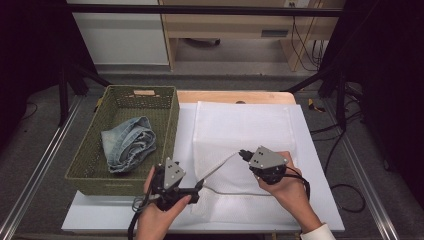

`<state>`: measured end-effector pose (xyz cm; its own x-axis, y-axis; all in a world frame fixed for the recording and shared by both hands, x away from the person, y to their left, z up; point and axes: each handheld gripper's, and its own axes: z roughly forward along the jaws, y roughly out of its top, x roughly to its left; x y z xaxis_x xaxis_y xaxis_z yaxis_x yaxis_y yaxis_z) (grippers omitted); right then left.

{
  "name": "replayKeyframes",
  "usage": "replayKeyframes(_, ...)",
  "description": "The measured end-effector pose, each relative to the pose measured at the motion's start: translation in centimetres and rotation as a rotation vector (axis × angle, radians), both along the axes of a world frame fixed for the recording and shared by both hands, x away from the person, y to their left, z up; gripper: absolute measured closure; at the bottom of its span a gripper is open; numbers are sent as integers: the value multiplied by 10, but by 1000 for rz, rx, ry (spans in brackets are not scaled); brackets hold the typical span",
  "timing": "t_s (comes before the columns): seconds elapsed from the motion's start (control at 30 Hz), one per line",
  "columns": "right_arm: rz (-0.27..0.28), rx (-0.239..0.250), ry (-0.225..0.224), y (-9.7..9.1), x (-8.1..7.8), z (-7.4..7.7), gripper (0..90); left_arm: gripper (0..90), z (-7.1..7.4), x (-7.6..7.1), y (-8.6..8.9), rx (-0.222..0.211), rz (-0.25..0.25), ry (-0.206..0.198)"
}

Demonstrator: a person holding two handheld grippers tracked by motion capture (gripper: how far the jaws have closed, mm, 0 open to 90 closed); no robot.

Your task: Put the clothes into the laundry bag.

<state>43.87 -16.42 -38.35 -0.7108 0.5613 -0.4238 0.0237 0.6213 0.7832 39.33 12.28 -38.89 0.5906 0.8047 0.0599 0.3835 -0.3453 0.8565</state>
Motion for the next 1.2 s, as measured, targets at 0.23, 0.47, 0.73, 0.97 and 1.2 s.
replayKeyframes(0.23, -4, -13, 19, -4, -1, -11, 889, 96, 31, 24, 28, 20, 46, 28)
replayKeyframes(0.47, -11, -10, 40, -8, 1, -20, 890, 95, 45, 46, 43, 13, 72, 49)
replayKeyframes(0.73, -6, -21, 36, -13, 0, -26, 890, 98, 54, 59, 50, 177, 123, 74)
replayKeyframes(0.97, 1, -26, 44, -12, -1, -30, 889, 98, 53, 80, 59, 264, 152, 124)
replayKeyframes(1.2, 5, -12, 59, -14, 0, -32, 889, 105, 64, 86, 76, 270, 208, 137)
